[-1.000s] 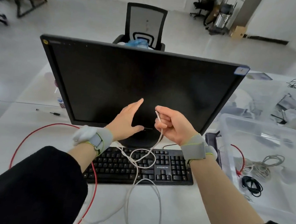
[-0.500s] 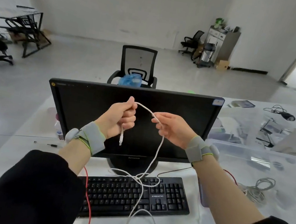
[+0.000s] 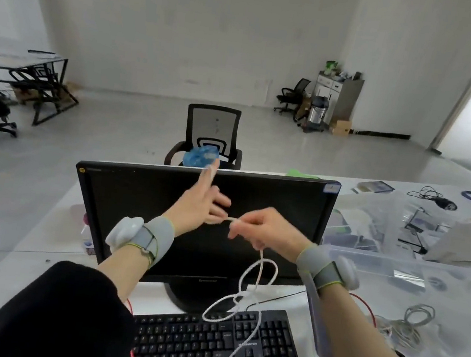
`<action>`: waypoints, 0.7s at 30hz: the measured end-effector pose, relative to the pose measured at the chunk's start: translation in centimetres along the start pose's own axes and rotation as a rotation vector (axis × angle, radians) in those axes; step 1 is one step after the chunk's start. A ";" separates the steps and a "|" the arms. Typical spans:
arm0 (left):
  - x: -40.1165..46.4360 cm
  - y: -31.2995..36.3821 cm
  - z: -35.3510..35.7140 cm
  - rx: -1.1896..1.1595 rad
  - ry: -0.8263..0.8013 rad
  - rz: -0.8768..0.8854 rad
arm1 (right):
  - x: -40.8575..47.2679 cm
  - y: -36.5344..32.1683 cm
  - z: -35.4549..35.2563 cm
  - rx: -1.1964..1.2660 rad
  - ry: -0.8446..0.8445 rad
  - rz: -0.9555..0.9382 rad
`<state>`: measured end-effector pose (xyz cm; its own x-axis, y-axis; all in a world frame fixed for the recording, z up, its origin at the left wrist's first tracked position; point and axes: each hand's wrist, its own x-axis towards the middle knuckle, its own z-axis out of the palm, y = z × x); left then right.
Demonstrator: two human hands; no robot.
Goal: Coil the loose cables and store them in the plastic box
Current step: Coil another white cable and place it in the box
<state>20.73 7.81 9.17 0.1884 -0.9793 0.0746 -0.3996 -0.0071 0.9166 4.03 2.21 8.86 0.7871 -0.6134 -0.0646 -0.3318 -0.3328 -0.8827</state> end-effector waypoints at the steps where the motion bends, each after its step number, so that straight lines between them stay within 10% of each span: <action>1: -0.1 -0.1 0.4 0.140 -0.065 -0.007 | 0.0 -0.8 -0.7 -0.011 0.037 -0.041; 5: -0.3 0.7 1.1 0.176 -0.227 -0.117 | 0.0 -2.5 -3.5 -0.081 0.169 -0.126; 12: -0.8 3.5 -1.3 -1.117 -0.602 0.086 | 1.4 2.2 -2.6 0.527 0.330 -0.049; 21: 1.4 6.2 -1.9 -0.844 0.078 0.115 | 1.6 0.6 2.2 -0.046 -0.084 0.094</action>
<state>20.18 6.79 15.73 0.2610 -0.9477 0.1837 0.3764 0.2751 0.8847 6.24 2.61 7.19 0.7916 -0.5820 -0.1862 -0.4279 -0.3105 -0.8488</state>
